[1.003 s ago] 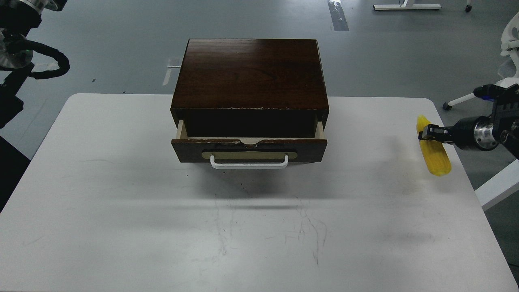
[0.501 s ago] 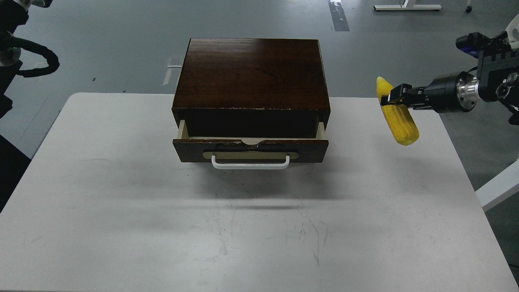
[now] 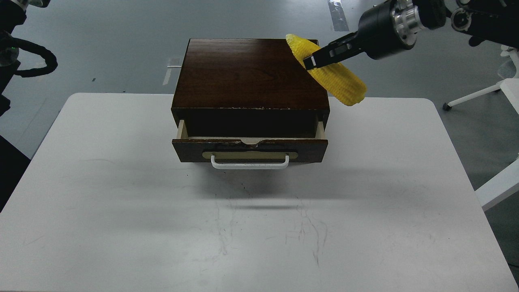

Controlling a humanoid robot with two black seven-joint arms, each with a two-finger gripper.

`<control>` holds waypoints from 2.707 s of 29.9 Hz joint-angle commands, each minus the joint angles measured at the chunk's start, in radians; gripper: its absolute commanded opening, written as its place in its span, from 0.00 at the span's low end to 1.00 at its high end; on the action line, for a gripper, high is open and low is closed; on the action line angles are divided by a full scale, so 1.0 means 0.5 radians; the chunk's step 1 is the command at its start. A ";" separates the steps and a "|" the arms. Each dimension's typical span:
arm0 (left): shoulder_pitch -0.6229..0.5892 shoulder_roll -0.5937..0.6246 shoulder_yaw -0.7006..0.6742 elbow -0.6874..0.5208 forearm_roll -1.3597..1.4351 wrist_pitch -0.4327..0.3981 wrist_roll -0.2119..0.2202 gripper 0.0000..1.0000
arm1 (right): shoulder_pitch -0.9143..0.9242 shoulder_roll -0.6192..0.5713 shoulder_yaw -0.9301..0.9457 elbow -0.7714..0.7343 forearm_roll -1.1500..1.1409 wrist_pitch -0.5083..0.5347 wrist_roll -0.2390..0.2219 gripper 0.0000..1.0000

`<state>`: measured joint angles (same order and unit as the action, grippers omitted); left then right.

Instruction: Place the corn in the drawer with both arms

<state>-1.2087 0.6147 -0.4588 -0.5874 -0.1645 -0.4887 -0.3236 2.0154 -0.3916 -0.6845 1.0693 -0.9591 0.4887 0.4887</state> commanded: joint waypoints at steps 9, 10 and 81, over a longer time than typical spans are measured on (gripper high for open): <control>0.003 0.050 -0.006 0.000 -0.002 0.000 -0.006 0.98 | -0.033 0.571 0.001 -0.061 -0.750 -0.238 0.000 0.00; 0.006 0.074 -0.006 0.000 -0.002 0.000 -0.009 0.98 | -0.045 0.596 0.001 -0.107 -0.799 -0.290 0.000 0.00; 0.184 0.074 -0.043 0.021 -0.085 0.000 -0.006 0.98 | -1.557 -0.533 1.989 -0.727 1.966 -0.368 0.000 1.00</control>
<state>-1.1248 0.6615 -0.4782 -0.5782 -0.2062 -0.4887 -0.3277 1.3019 -0.6549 0.2706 0.7490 -0.1349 0.2448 0.4885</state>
